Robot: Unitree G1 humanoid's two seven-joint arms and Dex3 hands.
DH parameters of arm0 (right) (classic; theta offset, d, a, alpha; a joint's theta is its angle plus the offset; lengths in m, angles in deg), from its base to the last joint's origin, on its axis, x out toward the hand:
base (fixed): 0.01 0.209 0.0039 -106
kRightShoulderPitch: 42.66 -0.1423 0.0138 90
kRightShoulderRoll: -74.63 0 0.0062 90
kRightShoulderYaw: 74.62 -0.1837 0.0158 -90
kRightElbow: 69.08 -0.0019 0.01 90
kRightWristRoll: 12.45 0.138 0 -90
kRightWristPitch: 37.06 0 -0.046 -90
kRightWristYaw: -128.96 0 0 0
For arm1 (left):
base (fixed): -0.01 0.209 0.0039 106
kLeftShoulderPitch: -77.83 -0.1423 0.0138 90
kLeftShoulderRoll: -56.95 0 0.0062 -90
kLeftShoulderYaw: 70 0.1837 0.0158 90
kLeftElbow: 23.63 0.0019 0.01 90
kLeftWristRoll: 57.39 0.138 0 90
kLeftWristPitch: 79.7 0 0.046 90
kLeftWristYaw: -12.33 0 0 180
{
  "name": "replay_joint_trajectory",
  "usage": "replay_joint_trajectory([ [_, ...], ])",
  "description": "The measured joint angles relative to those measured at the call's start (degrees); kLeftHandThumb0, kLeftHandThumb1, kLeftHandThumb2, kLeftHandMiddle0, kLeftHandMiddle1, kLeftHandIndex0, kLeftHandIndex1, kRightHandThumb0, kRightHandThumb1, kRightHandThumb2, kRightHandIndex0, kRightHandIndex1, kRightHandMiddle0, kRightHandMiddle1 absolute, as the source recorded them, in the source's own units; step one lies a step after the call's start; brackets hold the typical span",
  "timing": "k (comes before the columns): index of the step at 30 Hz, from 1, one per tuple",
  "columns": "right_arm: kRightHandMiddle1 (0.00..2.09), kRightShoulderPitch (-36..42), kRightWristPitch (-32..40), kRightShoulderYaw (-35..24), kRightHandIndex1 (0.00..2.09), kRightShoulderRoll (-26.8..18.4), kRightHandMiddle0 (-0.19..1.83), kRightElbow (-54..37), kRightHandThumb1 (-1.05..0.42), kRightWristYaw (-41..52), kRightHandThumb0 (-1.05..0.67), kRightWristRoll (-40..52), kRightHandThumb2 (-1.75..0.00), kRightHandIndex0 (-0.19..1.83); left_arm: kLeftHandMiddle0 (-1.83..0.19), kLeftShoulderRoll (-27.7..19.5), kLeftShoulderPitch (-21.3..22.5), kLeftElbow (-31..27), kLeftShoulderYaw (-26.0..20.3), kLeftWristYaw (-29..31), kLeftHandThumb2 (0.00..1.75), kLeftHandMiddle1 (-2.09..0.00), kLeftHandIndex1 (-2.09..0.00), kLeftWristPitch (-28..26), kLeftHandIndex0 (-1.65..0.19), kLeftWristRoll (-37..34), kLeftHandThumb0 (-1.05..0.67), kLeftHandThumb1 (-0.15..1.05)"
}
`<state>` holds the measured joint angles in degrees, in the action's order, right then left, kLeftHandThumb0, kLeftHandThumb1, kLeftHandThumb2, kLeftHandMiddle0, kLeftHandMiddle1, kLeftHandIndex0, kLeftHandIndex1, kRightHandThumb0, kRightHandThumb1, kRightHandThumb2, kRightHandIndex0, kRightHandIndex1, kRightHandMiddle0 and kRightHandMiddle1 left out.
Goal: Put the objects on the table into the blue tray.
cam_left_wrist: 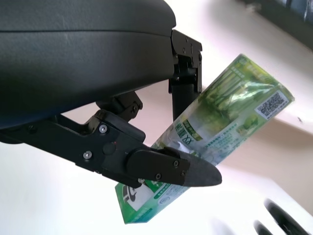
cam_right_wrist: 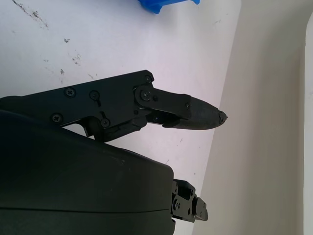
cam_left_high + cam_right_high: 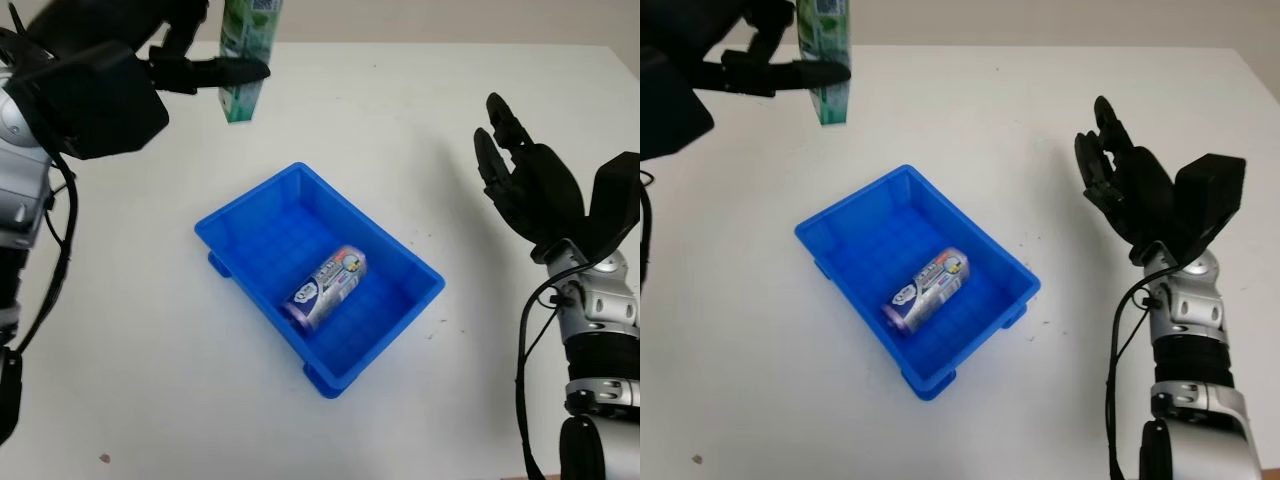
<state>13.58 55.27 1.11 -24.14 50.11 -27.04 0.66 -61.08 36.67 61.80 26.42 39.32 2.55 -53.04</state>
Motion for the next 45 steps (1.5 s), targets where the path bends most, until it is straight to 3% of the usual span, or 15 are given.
replay_joint_trajectory([
  [8, 0.05, 0.33, -0.12, 0.03, 0.03, 0.04, -0.16, -0.18, -1.05, 0.15, -0.59, -0.13, -0.51, -0.18, -1.06, 3.35, -7.29, -11.8, 0.72, 5.37, 0.45, -2.09, -2.09, -14.74, -0.54, -1.15, -0.32, 1.05],
  [9, 0.05, 0.34, 0.0, 0.02, 0.04, 0.04, -0.16, -0.25, -1.05, 0.19, -0.6, -0.12, -0.51, -0.18, -0.71, 3.7, -8.05, -12.48, 0.97, 5.51, 0.41, -2.09, -2.06, -15.34, -0.17, -0.99, -0.32, 1.05],
  [10, 0.05, 0.35, 0.15, 0.02, 0.04, 0.04, -0.17, -0.38, -1.05, 0.25, -0.61, -0.09, -0.5, -0.18, -0.43, 4.08, -8.82, -13.25, 1.46, 5.59, 0.4, -2.09, -1.98, -16.18, 0.01, -0.49, -0.34, 1.05],
  [12, 0.05, 0.39, 0.22, 0.02, 0.04, 0.04, -0.17, -0.61, -1.05, 0.36, -0.61, -0.04, -0.5, -0.19, -0.13, 4.15, -9.72, -15.04, 3.02, 6.79, 0.39, -1.62, -1.4, -19.93, 0.15, 0.97, -0.43, 1.05],
  [14, 0.05, 0.56, 0.15, 0.0, 0.04, 0.04, -0.17, -0.83, -1.05, 0.53, -0.6, -0.04, -0.51, -0.19, -0.15, 3.62, -9.81, -16.27, 4.23, 9.18, 0.34, -0.72, -0.76, -23.12, 0.15, 1.57, -0.46, 1.05],
  [15, 0.05, 0.67, 0.01, 0.0, 0.04, 0.04, -0.17, -0.84, -1.05, 0.64, -0.6, -0.04, -0.52, -0.19, -0.19, 3.33, -9.81, -16.8, 4.55, 10.36, 0.33, -0.44, -0.57, -23.76, 0.11, 1.62, -0.47, 1.05],
  [18, 0.05, 1.21, -0.35, 0.0, 0.04, 0.04, -0.17, -0.84, -1.05, 0.71, -0.61, -0.05, -0.51, -0.19, -0.04, 3.11, -9.42, -17.35, 4.93, 12.63, 0.16, -0.07, -0.21, -24.58, 0.13, 1.66, -0.47, 1.05],
  [24, 0.05, 1.92, -0.33, -0.02, 0.04, 0.04, -0.17, -1.35, -1.05, 0.57, -0.59, -0.05, -0.47, -0.19, 0.16, 3.77, -7.19, -17.34, 4.91, 13.64, 0.13, -0.02, -0.03, -25.86, 0.19, 1.6, -0.32, 1.05],
  [25, 0.05, 1.99, -0.32, -0.02, 0.04, 0.04, -0.17, -1.58, -1.05, 0.53, -0.59, -0.05, -0.47, -0.19, 0.16, 4.14, -7.02, -17.33, 4.78, 13.47, 0.23, -0.04, -0.04, -26.05, 0.18, 1.39, -0.31, 1.02],
  [27, 0.05, 2.03, -0.31, -0.05, 0.04, 0.04, -0.17, -1.73, -1.05, 0.53, -0.59, -0.05, -0.46, -0.18, 0.11, 5.53, -6.98, -17.2, 3.85, 11.92, 0.86, -0.06, -0.06, -25.94, 0.14, 0.99, -0.33, 0.75],
  [28, 0.05, 2.05, -0.27, -0.06, 0.04, 0.04, -0.17, -1.73, -1.05, 0.59, -0.59, -0.02, -0.46, -0.18, 0.09, 6.39, -7.06, -17.08, 2.99, 10.67, 0.96, -0.06, -0.07, -25.33, 0.12, 0.84, -0.36, 0.73],
  [31, 0.06, 2.07, 0.34, -0.07, 0.05, 0.04, -0.17, -2.05, -1.05, 0.62, -0.59, 0.2, -0.45, -0.18, 0.04, 9.04, -7.72, -15.66, -0.49, 5.9, 0.58, -0.06, -0.09, -20.9, 0.04, 0.3, -0.52, 0.99],
  [33, 0.05, 2.06, 0.4, -0.07, 0.04, 0.04, -0.17, -2.12, -1.05, 0.7, -0.59, 0.24, -0.45, -0.19, 0.01, 11.03, -8.77, -13.44, -3.11, 1.6, 0.5, -0.07, -0.13, -17.19, -0.04, 0.11, -0.59, 1.03],
  [39, 0.06, 1.85, 0.94, -0.06, 0.05, 0.1, -0.16, -2.1, -1.05, 0.35, -0.58, 0.44, -0.45, -0.18, 0.07, 17.69, -10.61, -5.41, -9.94, -12.11, 0.58, -0.04, -0.07, -9.34, 0.06, 0.07, -0.71, 1.05],
  [45, 0.04, 1.11, 1.1, -0.04, 0.01, 0.96, -0.19, -2.1, -1.05, 0.63, -0.56, 1.4, -0.5, -0.19, 0.19, 20.0, -13.41, 0.62, -14.94, -17.89, 0.68, 0.0, 0.0, -5.42, 0.19, -1.58, -0.75, 1.05],
])
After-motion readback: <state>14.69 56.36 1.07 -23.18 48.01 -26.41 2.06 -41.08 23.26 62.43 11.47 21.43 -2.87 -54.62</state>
